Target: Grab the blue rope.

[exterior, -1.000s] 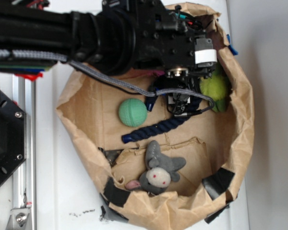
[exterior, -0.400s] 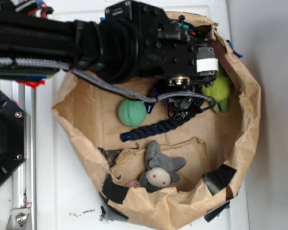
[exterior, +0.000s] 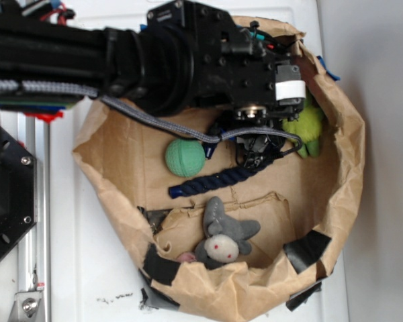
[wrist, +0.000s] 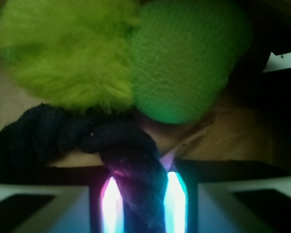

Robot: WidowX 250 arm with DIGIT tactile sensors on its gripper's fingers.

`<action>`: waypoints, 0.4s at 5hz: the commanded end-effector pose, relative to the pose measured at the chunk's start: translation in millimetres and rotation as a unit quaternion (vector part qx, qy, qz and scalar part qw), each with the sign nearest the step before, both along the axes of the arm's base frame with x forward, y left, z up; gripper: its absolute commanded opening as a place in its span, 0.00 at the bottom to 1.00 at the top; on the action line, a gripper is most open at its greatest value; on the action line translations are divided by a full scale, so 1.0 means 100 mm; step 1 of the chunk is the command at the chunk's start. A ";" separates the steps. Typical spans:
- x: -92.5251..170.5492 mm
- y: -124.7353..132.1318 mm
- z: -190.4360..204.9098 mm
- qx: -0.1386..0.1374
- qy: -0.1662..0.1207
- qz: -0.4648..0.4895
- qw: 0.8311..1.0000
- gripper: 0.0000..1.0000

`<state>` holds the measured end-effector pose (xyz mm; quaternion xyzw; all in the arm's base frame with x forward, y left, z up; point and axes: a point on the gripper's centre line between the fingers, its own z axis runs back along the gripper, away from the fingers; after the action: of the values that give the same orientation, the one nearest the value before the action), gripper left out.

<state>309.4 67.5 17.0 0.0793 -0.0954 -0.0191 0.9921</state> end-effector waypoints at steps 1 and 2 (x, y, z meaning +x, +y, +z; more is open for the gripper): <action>-0.35 -0.16 0.66 -0.069 0.022 0.067 0.995 0.00; -0.62 -0.34 1.17 -0.120 0.022 0.069 0.990 0.00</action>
<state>240.3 29.8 119.0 -0.0370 -0.0415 0.0577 0.9968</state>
